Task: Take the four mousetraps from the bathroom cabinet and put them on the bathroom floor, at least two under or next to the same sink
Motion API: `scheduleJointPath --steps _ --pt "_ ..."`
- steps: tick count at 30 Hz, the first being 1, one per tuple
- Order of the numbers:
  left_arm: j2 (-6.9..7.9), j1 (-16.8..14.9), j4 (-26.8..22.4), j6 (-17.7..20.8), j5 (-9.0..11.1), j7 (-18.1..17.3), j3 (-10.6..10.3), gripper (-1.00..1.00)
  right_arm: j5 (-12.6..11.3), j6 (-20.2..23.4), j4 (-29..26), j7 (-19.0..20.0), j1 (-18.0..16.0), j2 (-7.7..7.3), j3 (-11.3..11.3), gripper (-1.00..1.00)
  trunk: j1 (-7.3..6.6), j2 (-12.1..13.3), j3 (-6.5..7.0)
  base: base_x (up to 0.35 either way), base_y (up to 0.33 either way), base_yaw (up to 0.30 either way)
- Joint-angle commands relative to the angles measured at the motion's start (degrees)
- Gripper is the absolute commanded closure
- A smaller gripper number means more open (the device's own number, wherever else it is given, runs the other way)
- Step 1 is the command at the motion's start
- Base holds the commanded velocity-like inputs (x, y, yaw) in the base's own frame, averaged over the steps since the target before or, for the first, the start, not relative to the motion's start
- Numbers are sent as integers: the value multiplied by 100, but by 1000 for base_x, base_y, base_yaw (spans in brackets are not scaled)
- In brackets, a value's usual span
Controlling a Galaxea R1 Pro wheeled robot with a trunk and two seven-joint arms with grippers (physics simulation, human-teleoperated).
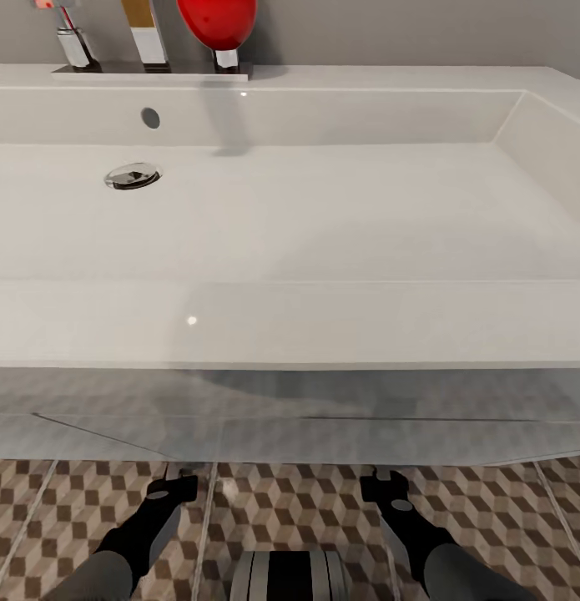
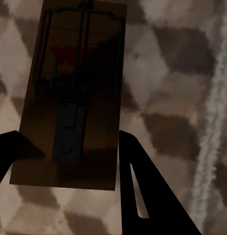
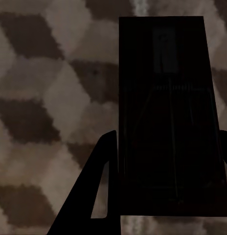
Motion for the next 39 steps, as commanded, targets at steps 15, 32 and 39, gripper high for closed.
scheduleJointPath --steps 15,32,39 --pt "-41 -157 153 15 -9 9 -3 100 -252 -23 30 -4 -4 -41 -61 100 -1 -1 -3 0 0 0" --pt "-134 -160 112 -332 -75 -8 -52 100 -268 -30 26 -4 -4 -37 -61 100 -1 -1 -3 0 0 0" --pt "-176 -160 95 -340 -76 -8 -48 100 -268 -31 26 -3 -4 -34 -61 100 -1 -1 -3 0 0 0"
